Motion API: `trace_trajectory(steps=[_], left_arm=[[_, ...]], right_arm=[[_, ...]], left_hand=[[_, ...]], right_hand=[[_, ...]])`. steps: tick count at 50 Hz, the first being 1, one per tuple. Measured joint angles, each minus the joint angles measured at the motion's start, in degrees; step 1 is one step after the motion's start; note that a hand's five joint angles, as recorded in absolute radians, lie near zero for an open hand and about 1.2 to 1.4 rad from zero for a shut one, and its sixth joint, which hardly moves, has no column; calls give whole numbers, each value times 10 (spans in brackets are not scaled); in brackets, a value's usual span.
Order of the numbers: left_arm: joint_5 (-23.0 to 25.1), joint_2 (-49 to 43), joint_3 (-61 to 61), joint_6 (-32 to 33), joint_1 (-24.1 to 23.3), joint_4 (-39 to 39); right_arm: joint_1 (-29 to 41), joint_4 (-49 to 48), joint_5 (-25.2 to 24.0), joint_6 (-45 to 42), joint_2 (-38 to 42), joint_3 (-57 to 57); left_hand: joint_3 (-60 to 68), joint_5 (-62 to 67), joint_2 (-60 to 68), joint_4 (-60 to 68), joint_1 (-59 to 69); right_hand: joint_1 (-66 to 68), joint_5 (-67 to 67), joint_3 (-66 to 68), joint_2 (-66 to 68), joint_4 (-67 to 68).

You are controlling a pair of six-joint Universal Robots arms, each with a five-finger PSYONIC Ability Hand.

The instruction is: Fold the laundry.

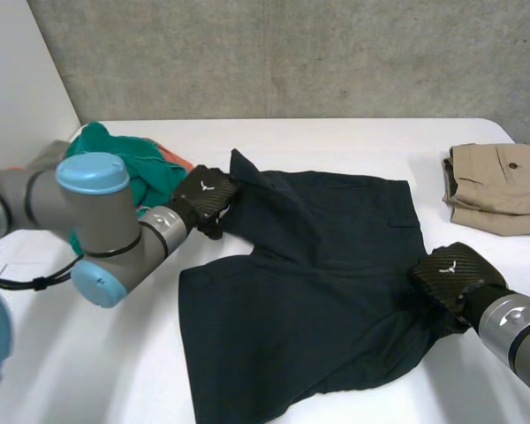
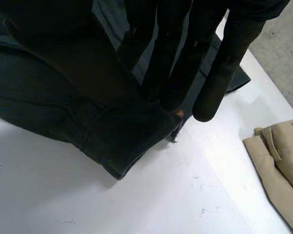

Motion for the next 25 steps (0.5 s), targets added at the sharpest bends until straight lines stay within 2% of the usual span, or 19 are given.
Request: trace_trajectory(steps=[6,17,25], left_arm=[[-4,-75,85,1,1,-30],[-2,-114,129,0,-3,-27],[-5,-143,162,1,-4,-26]], right_arm=[[-2,-9,1,0,18,0],[-5,-16,1,-1,31,0],[-5,-19,1,-1,35,0]], left_hand=[[3,3,3,3,1],[31,29,31,31,32],[182,178,182,183,182]], right_hand=[[0,0,0,0,0],[0,0,0,0,0],[0,0,0,0,0]])
